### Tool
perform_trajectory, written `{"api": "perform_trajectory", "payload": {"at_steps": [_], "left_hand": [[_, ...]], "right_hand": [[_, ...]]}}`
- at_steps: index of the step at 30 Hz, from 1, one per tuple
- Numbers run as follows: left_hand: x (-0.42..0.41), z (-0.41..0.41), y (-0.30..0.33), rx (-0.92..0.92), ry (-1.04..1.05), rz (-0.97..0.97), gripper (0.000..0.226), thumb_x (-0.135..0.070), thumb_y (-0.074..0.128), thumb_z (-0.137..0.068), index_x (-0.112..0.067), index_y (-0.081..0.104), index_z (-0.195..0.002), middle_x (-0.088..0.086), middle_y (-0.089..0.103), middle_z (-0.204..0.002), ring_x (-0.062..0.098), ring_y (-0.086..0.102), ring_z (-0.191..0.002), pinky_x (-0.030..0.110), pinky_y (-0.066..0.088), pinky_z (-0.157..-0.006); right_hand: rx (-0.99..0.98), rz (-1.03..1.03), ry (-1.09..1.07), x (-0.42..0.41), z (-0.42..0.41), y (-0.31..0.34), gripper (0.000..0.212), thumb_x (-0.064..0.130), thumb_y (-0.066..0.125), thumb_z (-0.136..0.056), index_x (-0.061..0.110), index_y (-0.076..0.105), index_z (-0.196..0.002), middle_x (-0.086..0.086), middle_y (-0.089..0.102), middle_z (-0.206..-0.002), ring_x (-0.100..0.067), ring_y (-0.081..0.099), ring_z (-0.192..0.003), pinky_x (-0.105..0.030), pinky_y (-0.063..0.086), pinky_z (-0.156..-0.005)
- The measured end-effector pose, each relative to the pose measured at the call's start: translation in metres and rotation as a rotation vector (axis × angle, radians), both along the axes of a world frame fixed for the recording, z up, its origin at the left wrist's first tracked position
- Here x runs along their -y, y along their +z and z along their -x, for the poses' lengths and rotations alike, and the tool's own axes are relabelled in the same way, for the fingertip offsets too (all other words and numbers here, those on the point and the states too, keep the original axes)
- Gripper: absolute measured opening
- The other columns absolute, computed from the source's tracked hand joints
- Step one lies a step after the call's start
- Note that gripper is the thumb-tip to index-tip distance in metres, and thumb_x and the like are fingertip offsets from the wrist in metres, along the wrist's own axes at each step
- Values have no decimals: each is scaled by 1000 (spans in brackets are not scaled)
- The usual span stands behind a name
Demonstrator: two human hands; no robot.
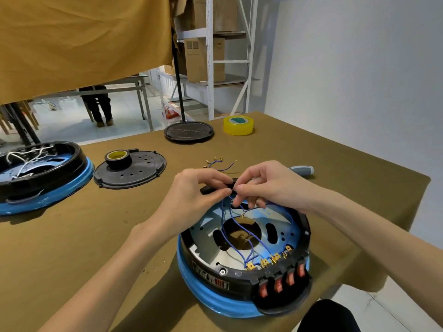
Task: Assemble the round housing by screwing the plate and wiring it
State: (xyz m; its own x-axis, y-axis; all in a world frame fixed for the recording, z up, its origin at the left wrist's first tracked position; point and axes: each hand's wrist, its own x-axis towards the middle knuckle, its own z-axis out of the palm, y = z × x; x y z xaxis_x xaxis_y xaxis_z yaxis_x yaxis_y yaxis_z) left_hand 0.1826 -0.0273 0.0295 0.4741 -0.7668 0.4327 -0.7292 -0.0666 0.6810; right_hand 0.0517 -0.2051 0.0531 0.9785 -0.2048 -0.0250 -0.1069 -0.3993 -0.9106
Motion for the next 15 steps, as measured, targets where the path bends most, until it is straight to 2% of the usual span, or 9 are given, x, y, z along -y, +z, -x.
{"api": "perform_trajectory", "payload": {"at_steps": [2,5,8,12,15], "left_hand": [[1,-4,-1,-30,-24,6,22,-29,81,-87,-29,77,-108,-20,77,-86,-3,72,-88,25,54,-88],[5,-10,-6,-19,-24,43,16,-25,78,-90,-26,77,-107,-19,77,-91,-3,72,-93,18,54,-89],[7,-15,-14,-38,80,81,19,-18,66,-98,-28,76,-110,-21,74,-104,-6,64,-105,7,44,-90],[11,-20,-24,-204,133,-11,25,-15,57,-103,-27,71,-120,-18,69,-116,-5,61,-108,20,49,-91],[13,-22,-28,-269,114,-31,25,-14,54,-104,-26,69,-119,-14,70,-114,-4,62,-105,11,47,-85]], "right_hand": [[15,217,12,-1,-1,4,8,15,69,-98,10,72,-94,-5,79,-82,-8,64,-58,-18,48,-53],[22,368,-20,-5,-7,3,10,17,68,-98,14,71,-89,2,77,-73,-3,62,-54,-16,48,-54],[-49,444,-77,-8,-12,-3,13,19,65,-99,16,72,-88,4,76,-71,1,58,-54,-14,44,-55],[-78,479,-171,-14,-18,-11,13,21,70,-93,16,77,-83,2,72,-74,-7,56,-62,-20,44,-59],[-75,437,-217,-17,-24,-14,12,20,73,-91,15,79,-82,-5,75,-77,-9,58,-62,-21,46,-60]]}}
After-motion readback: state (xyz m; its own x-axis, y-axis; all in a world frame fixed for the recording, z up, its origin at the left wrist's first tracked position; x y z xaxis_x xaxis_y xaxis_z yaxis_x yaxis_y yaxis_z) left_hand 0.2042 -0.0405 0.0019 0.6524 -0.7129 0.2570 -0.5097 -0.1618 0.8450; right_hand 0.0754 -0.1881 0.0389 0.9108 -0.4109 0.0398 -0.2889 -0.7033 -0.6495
